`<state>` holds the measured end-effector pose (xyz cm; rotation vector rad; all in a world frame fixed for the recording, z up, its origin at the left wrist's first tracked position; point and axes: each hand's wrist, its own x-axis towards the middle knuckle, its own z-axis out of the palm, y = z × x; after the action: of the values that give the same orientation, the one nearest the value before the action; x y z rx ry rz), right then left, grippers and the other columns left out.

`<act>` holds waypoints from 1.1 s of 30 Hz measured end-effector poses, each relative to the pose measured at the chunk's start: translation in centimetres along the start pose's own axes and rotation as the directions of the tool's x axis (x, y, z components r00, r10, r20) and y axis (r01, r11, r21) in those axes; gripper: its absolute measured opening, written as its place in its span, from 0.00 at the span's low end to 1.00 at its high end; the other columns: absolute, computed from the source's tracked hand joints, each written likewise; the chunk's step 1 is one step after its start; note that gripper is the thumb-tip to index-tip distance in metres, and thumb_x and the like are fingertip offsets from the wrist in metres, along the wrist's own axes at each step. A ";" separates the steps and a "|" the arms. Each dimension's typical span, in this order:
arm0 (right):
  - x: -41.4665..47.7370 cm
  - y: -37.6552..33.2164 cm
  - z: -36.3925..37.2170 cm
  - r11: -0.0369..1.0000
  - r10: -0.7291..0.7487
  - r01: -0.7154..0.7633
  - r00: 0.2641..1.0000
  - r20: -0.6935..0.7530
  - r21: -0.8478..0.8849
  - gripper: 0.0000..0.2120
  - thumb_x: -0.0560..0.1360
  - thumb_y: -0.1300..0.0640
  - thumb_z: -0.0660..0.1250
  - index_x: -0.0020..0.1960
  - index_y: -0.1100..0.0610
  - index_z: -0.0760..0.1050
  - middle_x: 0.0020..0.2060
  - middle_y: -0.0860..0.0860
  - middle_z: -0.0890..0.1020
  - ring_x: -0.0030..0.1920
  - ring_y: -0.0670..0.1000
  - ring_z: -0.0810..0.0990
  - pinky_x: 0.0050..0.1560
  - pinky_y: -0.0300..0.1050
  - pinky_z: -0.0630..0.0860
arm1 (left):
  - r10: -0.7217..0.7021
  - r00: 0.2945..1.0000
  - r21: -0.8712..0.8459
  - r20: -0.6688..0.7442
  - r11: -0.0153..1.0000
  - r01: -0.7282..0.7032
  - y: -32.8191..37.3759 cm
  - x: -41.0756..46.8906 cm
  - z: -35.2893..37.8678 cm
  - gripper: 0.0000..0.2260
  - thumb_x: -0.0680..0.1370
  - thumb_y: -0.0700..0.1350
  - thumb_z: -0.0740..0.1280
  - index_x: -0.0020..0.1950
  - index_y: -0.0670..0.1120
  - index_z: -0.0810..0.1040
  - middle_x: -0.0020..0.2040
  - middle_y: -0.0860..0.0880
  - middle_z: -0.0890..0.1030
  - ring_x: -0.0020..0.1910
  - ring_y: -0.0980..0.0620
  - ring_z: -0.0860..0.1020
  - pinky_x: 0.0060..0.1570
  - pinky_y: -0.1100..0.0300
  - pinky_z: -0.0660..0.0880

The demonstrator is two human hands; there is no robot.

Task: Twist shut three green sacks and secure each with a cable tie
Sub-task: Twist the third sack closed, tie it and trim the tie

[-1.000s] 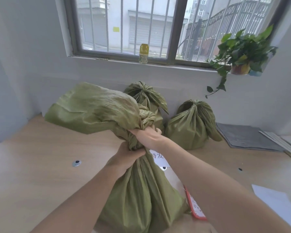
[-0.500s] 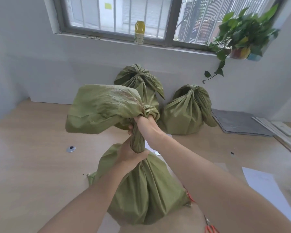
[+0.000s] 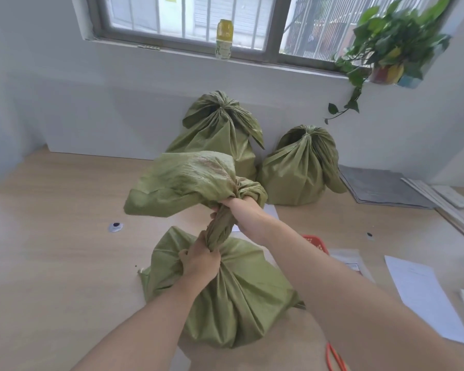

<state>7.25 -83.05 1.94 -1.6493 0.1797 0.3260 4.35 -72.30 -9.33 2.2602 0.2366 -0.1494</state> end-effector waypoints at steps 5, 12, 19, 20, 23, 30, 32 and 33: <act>-0.5 1.9 -1.5 0.998 0.052 -0.053 0.998 0.046 0.015 0.16 0.78 0.54 0.72 0.64 0.58 0.80 0.57 0.52 0.86 0.60 0.52 0.83 0.65 0.51 0.79 | -0.061 0.993 0.005 -0.096 0.998 0.062 -1.4 0.5 0.7 0.08 0.79 0.40 0.61 0.55 0.49 0.76 0.42 0.53 0.74 0.54 0.43 0.79 0.66 0.49 0.65; -1.4 3.6 -2.5 0.993 0.079 -0.072 0.994 0.073 -0.090 0.20 0.77 0.41 0.71 0.63 0.51 0.77 0.60 0.46 0.82 0.64 0.51 0.80 0.69 0.56 0.77 | -0.414 0.887 -0.186 -0.203 0.906 0.380 -1.4 1.1 0.4 0.10 0.79 0.44 0.59 0.56 0.49 0.78 0.59 0.43 0.83 0.63 0.39 0.78 0.72 0.43 0.59; -1.8 9.2 -5.3 0.994 0.019 -0.035 0.987 -0.158 -0.103 0.06 0.80 0.47 0.67 0.55 0.46 0.80 0.53 0.43 0.83 0.57 0.49 0.82 0.65 0.51 0.78 | -0.572 0.775 -0.406 -0.269 0.797 0.447 -2.1 1.1 1.7 0.17 0.78 0.43 0.59 0.67 0.47 0.75 0.66 0.41 0.80 0.66 0.35 0.75 0.73 0.44 0.60; -1.7 10.6 -5.9 0.992 0.025 -0.050 0.978 -0.205 -0.118 0.08 0.80 0.50 0.67 0.56 0.49 0.81 0.51 0.45 0.83 0.55 0.49 0.82 0.62 0.50 0.79 | -0.571 0.769 -0.406 -0.288 0.800 0.442 -2.2 0.7 1.7 0.16 0.78 0.42 0.60 0.66 0.47 0.76 0.66 0.41 0.80 0.66 0.35 0.75 0.73 0.44 0.60; -1.7 13.8 -7.8 0.987 0.088 -0.118 0.963 -0.254 -0.105 0.09 0.79 0.55 0.65 0.55 0.54 0.82 0.48 0.47 0.82 0.53 0.51 0.82 0.61 0.52 0.79 | -0.583 0.740 -0.392 -0.336 0.801 0.453 -1.9 -0.5 1.6 0.15 0.80 0.40 0.60 0.65 0.44 0.76 0.67 0.39 0.78 0.68 0.35 0.73 0.72 0.45 0.58; -0.7 18.5 -10.5 0.981 0.143 -0.172 0.958 -0.250 -0.095 0.06 0.77 0.55 0.64 0.47 0.48 0.80 0.44 0.45 0.83 0.46 0.50 0.80 0.54 0.50 0.79 | -0.626 0.663 -0.511 -0.410 0.760 0.402 -1.2 -1.0 3.6 0.16 0.78 0.41 0.60 0.64 0.46 0.78 0.66 0.42 0.80 0.66 0.35 0.75 0.73 0.42 0.61; -0.6 19.1 -10.8 0.980 0.147 -0.174 0.959 -0.242 -0.095 0.06 0.77 0.55 0.65 0.48 0.49 0.81 0.44 0.45 0.83 0.46 0.49 0.80 0.54 0.51 0.79 | -0.637 0.630 -0.544 -0.444 0.750 0.375 -1.1 -1.0 4.3 0.18 0.78 0.41 0.59 0.67 0.46 0.76 0.66 0.42 0.80 0.66 0.36 0.75 0.74 0.41 0.62; -0.7 19.3 -11.0 0.981 0.146 -0.172 0.959 -0.244 -0.088 0.07 0.78 0.55 0.65 0.50 0.50 0.81 0.44 0.46 0.83 0.46 0.49 0.80 0.52 0.49 0.78 | -0.644 0.615 -0.568 -0.455 0.742 0.357 -1.2 -1.1 4.6 0.19 0.78 0.42 0.59 0.69 0.46 0.75 0.66 0.42 0.80 0.66 0.37 0.76 0.74 0.41 0.63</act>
<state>1.81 -96.09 -15.28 -1.7845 0.4844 0.2634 2.92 -75.18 -12.93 1.6559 1.1861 0.3551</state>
